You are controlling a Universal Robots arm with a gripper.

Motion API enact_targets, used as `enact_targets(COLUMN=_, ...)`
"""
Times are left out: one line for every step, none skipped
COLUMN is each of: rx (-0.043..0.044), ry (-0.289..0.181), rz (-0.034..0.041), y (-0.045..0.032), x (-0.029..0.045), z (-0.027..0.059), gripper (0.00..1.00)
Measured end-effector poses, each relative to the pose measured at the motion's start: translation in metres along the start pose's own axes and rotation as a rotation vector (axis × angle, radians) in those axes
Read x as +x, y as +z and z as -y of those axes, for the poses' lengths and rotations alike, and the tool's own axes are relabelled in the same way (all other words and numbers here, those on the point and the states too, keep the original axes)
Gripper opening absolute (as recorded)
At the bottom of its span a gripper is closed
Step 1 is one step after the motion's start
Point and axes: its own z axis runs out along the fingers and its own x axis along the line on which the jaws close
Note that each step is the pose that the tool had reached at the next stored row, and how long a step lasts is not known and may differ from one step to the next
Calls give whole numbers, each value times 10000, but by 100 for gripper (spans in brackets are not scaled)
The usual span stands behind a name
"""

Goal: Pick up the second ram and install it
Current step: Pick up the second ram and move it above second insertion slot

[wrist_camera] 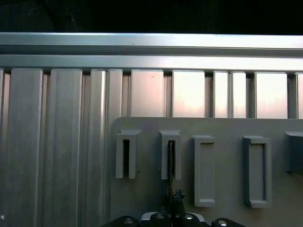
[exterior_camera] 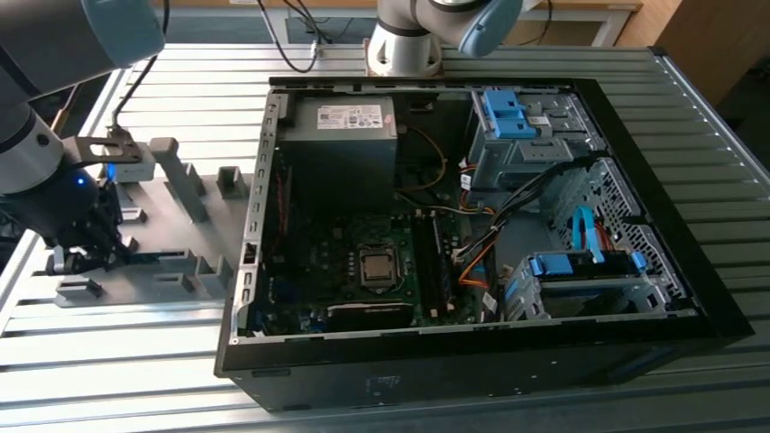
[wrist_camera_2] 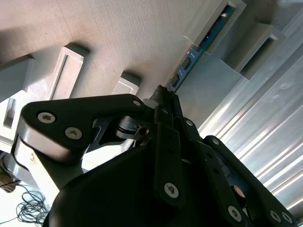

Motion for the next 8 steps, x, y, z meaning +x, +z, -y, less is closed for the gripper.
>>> enact_targets(rx=0, ry=-1, rz=0, y=0, x=3, z=0, gripper=14)
enact_targets(rx=0, ry=-1, rz=0, y=0, x=3, z=0, gripper=14)
enact_targets(rx=1, ry=0, rz=1, y=0, x=3, z=0, gripper=14)
enact_targets(rx=2, ry=-1, rz=1, y=-1, x=3, z=0, gripper=14)
enact_targets(rx=2, ry=-1, rz=1, y=-3, x=3, z=0, gripper=14)
enact_targets(rx=0, ry=-1, rz=0, y=-7, x=3, z=0, gripper=14)
enact_targets(rx=-1, ry=0, rz=-1, y=-12, x=2, z=0, gripper=14)
enact_targets(rx=-2, ry=0, rz=-2, y=-18, x=2, z=0, gripper=14)
